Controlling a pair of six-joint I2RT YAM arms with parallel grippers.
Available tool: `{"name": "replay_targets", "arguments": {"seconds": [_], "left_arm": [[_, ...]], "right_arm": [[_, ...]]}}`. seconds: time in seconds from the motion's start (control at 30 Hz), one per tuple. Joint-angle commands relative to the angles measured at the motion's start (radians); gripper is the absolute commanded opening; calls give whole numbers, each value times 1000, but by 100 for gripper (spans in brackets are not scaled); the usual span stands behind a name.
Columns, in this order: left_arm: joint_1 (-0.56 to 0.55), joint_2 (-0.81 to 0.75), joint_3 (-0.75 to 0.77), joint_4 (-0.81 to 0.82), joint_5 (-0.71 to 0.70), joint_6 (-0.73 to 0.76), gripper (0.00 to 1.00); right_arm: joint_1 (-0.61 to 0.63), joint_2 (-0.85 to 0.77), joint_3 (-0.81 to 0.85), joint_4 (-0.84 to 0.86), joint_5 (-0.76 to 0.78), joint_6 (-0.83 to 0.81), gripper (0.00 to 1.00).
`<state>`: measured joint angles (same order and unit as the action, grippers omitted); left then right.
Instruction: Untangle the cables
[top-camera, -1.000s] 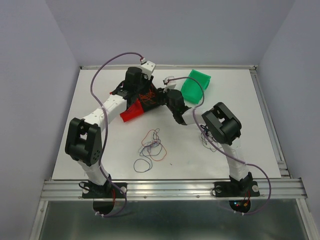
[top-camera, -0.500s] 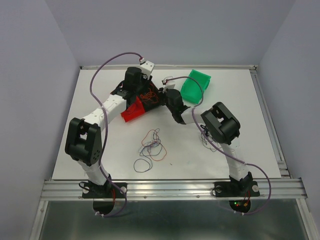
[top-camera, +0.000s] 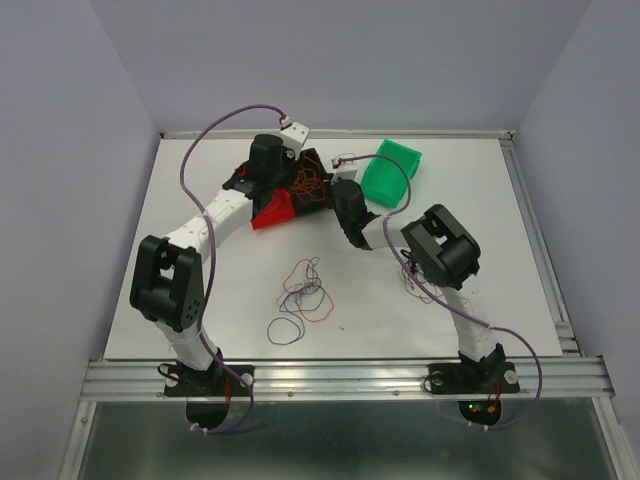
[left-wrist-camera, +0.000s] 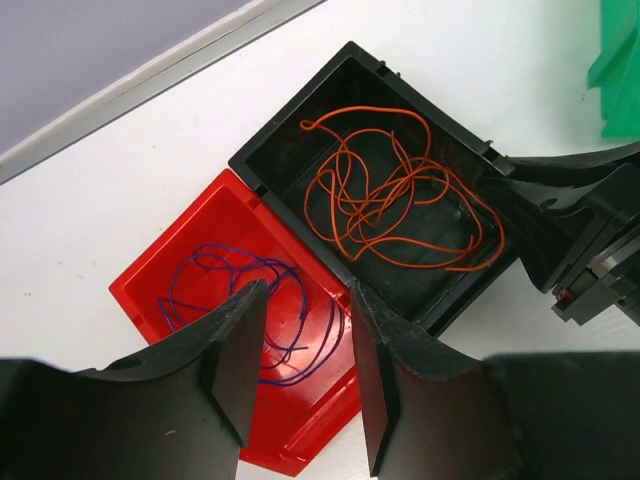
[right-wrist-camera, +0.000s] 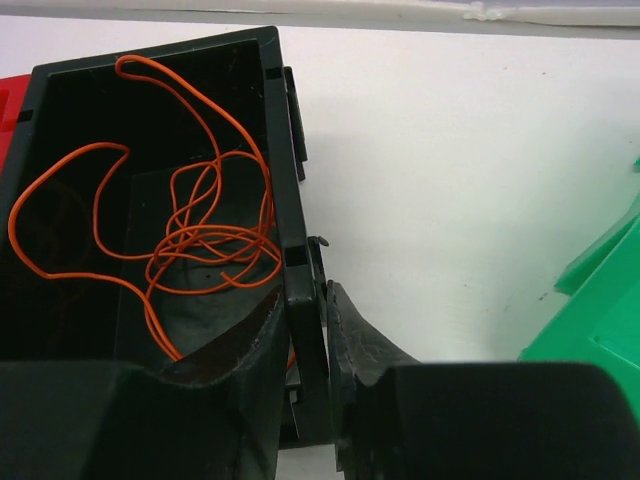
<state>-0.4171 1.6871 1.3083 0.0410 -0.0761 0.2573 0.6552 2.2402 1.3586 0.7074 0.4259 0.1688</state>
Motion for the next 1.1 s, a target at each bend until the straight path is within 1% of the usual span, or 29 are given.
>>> {"name": "replay_targets", "arguments": {"seconds": [0.0, 0.03, 0.1, 0.13, 0.23, 0.27, 0.4, 0.5, 0.67, 0.8, 0.97, 1.07], "left_arm": [[-9, -23, 8, 4, 56, 36, 49], [-14, -26, 11, -12, 71, 49, 49], [-25, -46, 9, -71, 125, 74, 49], [-32, -58, -3, -82, 143, 85, 49], [-46, -116, -78, -104, 186, 117, 51], [-48, -131, -121, -105, 202, 128, 55], [-72, -185, -191, -118, 272, 132, 60], [-106, -184, -213, -151, 294, 135, 62], [-187, -113, -236, -245, 309, 171, 62], [-201, -99, -244, -274, 329, 186, 61], [-201, -96, -268, -300, 387, 198, 60], [-203, -66, -276, -300, 389, 201, 59]], "right_arm": [[-2, -51, -21, 60, 63, 40, 27], [-2, -66, -29, 66, 62, 41, 32], [-2, -83, -62, 90, 51, 43, 37], [-2, -97, -76, 99, 45, 41, 41], [-2, -152, -145, 158, 24, 37, 48], [0, -181, -165, 191, 7, 31, 50], [-2, -250, -243, 256, -1, 29, 55], [-2, -286, -314, 323, 0, 29, 57], [-2, -335, -423, 454, 42, 15, 58], [-2, -353, -464, 507, 77, 5, 58], [-2, -384, -527, 601, 112, -14, 59], [-2, -396, -568, 653, 146, -25, 61]]}}
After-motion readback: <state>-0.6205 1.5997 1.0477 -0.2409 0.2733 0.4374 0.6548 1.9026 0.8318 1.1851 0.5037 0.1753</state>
